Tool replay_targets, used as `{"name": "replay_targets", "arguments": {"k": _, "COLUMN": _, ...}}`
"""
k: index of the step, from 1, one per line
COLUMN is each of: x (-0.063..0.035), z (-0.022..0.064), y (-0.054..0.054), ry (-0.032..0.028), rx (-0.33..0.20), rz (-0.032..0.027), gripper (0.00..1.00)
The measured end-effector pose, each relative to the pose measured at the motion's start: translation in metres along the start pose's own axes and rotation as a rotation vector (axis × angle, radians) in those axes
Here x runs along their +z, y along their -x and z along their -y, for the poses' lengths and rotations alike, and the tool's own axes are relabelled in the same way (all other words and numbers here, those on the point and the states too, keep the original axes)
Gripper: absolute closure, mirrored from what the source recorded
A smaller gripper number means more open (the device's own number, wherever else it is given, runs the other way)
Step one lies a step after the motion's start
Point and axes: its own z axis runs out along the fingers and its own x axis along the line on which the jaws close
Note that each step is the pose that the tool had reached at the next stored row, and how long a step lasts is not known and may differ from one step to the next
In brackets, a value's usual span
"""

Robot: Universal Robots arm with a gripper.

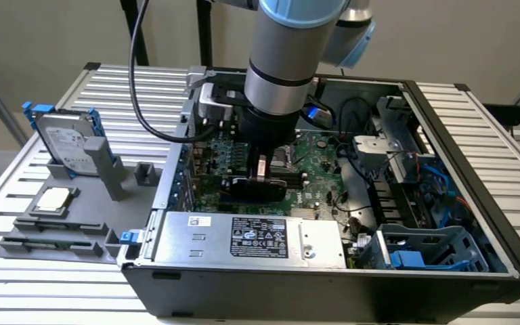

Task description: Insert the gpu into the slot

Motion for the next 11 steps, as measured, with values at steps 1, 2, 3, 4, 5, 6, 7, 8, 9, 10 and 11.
{"name": "replay_targets", "arguments": {"k": 1, "x": 0.0005, "z": 0.0, "y": 0.0, "ry": 0.0003, "rx": -0.001, "rz": -0.0003, "gripper": 0.74}}
{"name": "replay_targets", "arguments": {"k": 2, "x": 0.0011, "z": 0.0001, "y": -0.0001, "ry": 0.0009, "rx": -0.003, "rz": -0.0007, "gripper": 0.74}}
{"name": "replay_targets", "arguments": {"k": 3, "x": 0.0016, "z": 0.0003, "y": -0.0001, "ry": 0.0016, "rx": -0.004, "rz": -0.0012, "gripper": 0.74}}
{"name": "replay_targets", "arguments": {"k": 4, "x": 0.0023, "z": 0.0004, "y": -0.0002, "ry": 0.0023, "rx": -0.006, "rz": -0.0015, "gripper": 0.74}}
{"name": "replay_targets", "arguments": {"k": 5, "x": 0.0031, "z": 0.0005, "y": -0.0002, "ry": 0.0031, "rx": -0.007, "rz": -0.0019, "gripper": 0.74}}
{"name": "replay_targets", "arguments": {"k": 6, "x": 0.0039, "z": 0.0007, "y": -0.0003, "ry": 0.0038, "rx": -0.009, "rz": -0.0021, "gripper": 0.74}}
{"name": "replay_targets", "arguments": {"k": 7, "x": 0.0052, "z": 0.0007, "y": -0.0002, "ry": 0.0045, "rx": -0.011, "rz": -0.0013, "gripper": 0.74}}
{"name": "replay_targets", "arguments": {"k": 8, "x": 0.0061, "z": 0.0009, "y": -0.0002, "ry": 0.0044, "rx": -0.013, "rz": -0.0013, "gripper": 0.74}}
{"name": "replay_targets", "arguments": {"k": 9, "x": 0.0067, "z": 0.001, "y": -0.0003, "ry": 0.0051, "rx": -0.015, "rz": -0.0021, "gripper": 0.74}}
{"name": "replay_targets", "arguments": {"k": 10, "x": 0.0071, "z": 0.001, "y": -0.0004, "ry": 0.0055, "rx": -0.017, "rz": -0.0024, "gripper": 0.74}}
{"name": "replay_targets", "arguments": {"k": 11, "x": 0.0072, "z": 0.001, "y": -0.0004, "ry": 0.0058, "rx": -0.018, "rz": -0.0026, "gripper": 0.74}}
